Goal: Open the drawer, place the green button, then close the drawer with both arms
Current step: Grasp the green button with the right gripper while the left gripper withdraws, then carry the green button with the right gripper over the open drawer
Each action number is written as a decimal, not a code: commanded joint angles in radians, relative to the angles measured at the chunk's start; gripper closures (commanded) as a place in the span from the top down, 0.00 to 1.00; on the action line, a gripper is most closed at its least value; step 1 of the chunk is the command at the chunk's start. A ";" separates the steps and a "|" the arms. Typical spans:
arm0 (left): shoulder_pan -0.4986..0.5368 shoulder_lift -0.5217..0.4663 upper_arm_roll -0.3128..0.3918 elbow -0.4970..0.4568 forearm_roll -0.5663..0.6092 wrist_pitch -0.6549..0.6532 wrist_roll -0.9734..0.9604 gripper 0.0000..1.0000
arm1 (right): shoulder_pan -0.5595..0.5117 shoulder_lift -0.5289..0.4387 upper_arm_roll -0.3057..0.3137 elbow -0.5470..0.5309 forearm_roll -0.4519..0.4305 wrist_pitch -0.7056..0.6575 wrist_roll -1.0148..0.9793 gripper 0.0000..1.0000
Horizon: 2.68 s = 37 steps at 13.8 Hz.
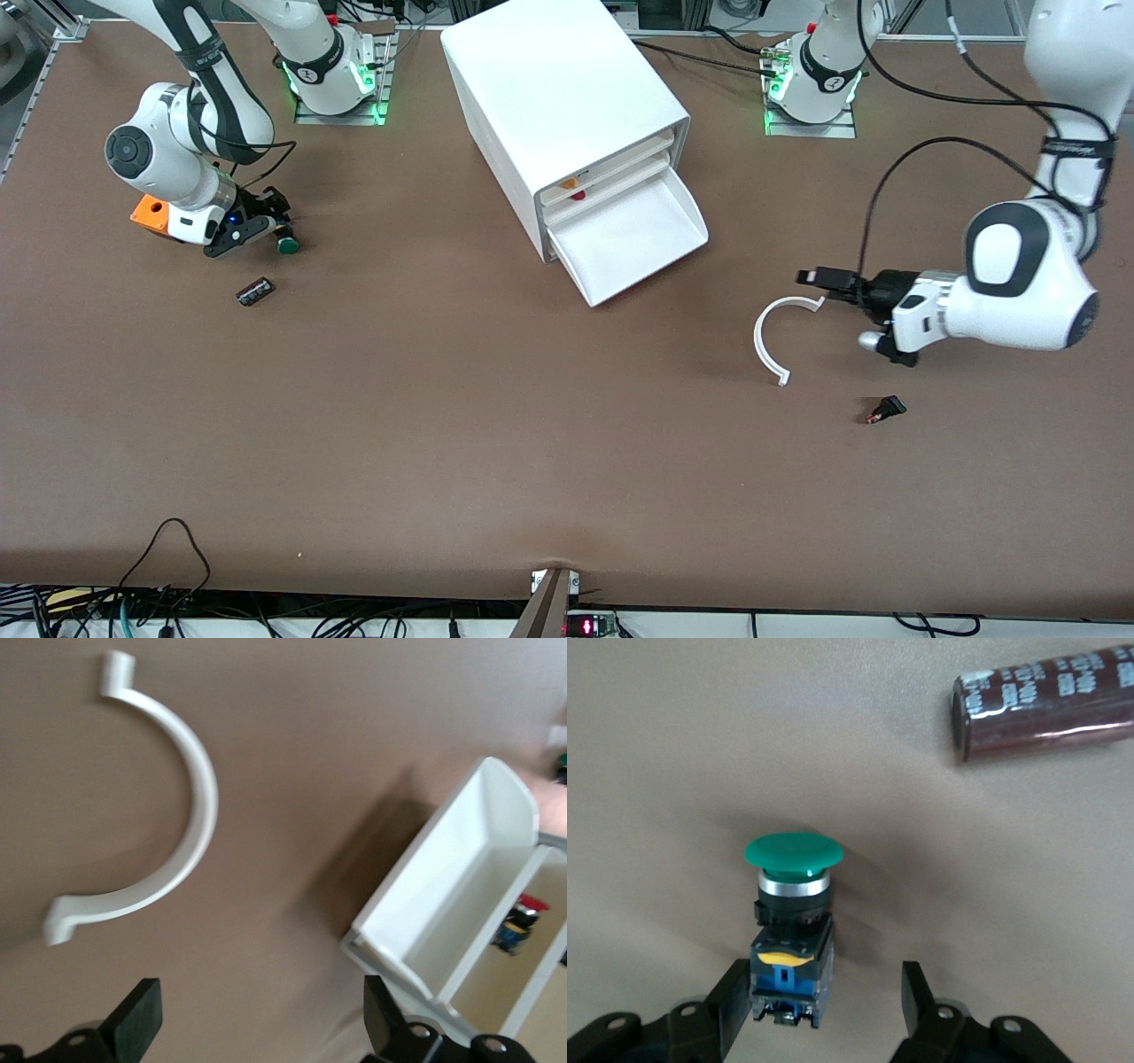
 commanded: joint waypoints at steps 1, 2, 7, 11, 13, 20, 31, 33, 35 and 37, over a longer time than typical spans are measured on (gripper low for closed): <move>0.018 -0.060 -0.001 0.029 0.154 -0.031 -0.016 1.00 | -0.003 0.006 0.003 -0.019 0.019 0.032 0.005 0.48; 0.027 -0.089 0.001 0.031 0.203 -0.031 -0.016 1.00 | -0.003 0.009 0.003 -0.019 0.019 0.030 0.019 0.35; 0.027 -0.174 -0.003 0.116 0.383 -0.084 -0.028 1.00 | 0.002 -0.023 0.012 0.038 0.019 -0.020 0.065 0.00; 0.027 -0.213 -0.006 0.184 0.470 -0.108 -0.028 1.00 | 0.006 -0.028 0.153 0.217 0.069 -0.165 0.187 0.00; 0.022 -0.218 -0.009 0.245 0.482 -0.163 -0.030 1.00 | 0.008 -0.022 0.239 0.308 0.106 -0.224 0.253 0.00; -0.200 -0.292 0.203 0.344 0.490 -0.214 -0.131 1.00 | 0.239 0.165 0.333 0.881 0.106 -0.660 0.779 0.00; -0.351 -0.404 0.321 0.279 0.460 -0.241 -0.369 1.00 | 0.621 0.645 0.333 1.574 0.191 -0.650 1.525 0.00; -0.346 -0.393 0.317 0.281 0.466 -0.244 -0.360 1.00 | 0.676 0.687 0.331 1.575 0.188 -0.569 1.624 0.00; -0.347 -0.390 0.312 0.281 0.464 -0.259 -0.361 1.00 | 0.706 0.713 0.331 1.575 0.188 -0.547 1.689 0.00; -0.354 -0.361 0.310 0.288 0.467 -0.289 -0.364 1.00 | 0.732 0.722 0.333 1.571 0.191 -0.547 1.740 0.00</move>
